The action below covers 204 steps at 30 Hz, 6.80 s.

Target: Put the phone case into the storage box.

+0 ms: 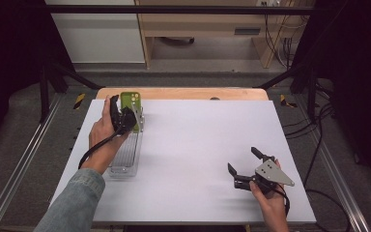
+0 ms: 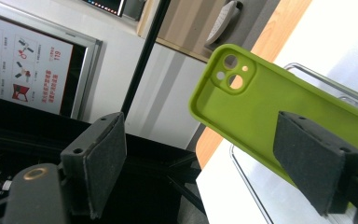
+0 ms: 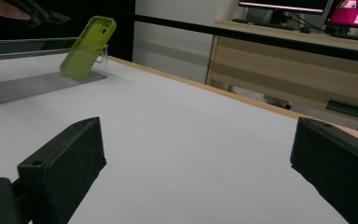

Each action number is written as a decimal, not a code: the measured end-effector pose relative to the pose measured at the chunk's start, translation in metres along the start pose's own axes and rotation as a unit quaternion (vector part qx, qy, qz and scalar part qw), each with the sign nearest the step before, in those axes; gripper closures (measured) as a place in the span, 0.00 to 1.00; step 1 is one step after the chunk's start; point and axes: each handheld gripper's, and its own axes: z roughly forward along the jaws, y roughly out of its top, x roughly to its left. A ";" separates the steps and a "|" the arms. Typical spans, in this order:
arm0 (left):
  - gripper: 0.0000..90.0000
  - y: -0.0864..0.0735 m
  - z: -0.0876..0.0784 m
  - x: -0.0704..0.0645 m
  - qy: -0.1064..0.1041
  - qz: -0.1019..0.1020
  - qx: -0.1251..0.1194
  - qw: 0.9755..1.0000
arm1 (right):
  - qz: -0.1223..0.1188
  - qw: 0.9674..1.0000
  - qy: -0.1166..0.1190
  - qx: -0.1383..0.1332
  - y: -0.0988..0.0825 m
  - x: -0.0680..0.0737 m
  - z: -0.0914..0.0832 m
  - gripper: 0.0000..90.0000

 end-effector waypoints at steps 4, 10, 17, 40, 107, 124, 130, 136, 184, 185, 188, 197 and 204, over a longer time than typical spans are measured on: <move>0.15 -0.001 -0.005 -0.003 -0.013 0.004 0.008 1.000 | -0.001 1.000 0.000 0.001 0.000 0.000 0.000 0.03; 0.11 -0.002 -0.015 -0.003 -0.027 0.003 0.000 1.000 | -0.001 1.000 0.000 0.001 0.000 0.000 0.000 0.03; 0.09 -0.004 -0.022 0.000 -0.032 0.004 -0.004 0.999 | -0.001 1.000 -0.001 0.001 0.000 0.000 0.000 0.03; 0.08 -0.013 -0.056 0.001 -0.027 -0.010 -0.026 0.999 | -0.001 1.000 -0.002 0.003 0.000 0.002 0.001 0.03; 0.04 -0.027 -0.108 -0.009 -0.113 -0.142 -0.069 0.981 | 0.005 1.000 0.000 0.007 0.000 0.003 0.001 0.03; 0.03 -0.033 -0.113 -0.006 -0.141 -0.198 -0.088 0.966 | 0.004 1.000 0.000 0.007 0.000 0.003 0.001 0.03; 0.03 -0.041 -0.114 -0.002 -0.156 -0.240 -0.101 0.953 | 0.005 1.000 -0.001 0.007 0.000 0.003 0.001 0.03; 0.03 -0.054 -0.114 0.003 -0.168 -0.292 -0.115 0.935 | 0.005 1.000 -0.001 0.006 0.000 0.003 0.001 0.03; 0.02 -0.116 -0.142 -0.001 -0.191 -0.426 -0.239 0.852 | 0.000 1.000 0.005 0.009 0.000 0.005 0.002 0.03; 0.02 -0.116 -0.142 -0.001 -0.191 -0.426 -0.239 0.852 | 0.000 1.000 0.005 0.009 0.000 0.005 0.002 0.03; 0.02 -0.118 -0.141 -0.005 -0.192 -0.427 -0.239 0.851 | 0.000 1.000 0.006 0.009 0.000 0.005 0.002 0.03; 0.02 -0.124 -0.134 -0.016 -0.204 -0.425 -0.237 0.850 | 0.000 1.000 0.006 0.011 0.000 0.005 0.002 0.03; 0.02 -0.127 -0.131 -0.026 -0.203 -0.425 -0.241 0.849 | -0.001 1.000 0.005 0.010 0.000 0.004 0.001 0.03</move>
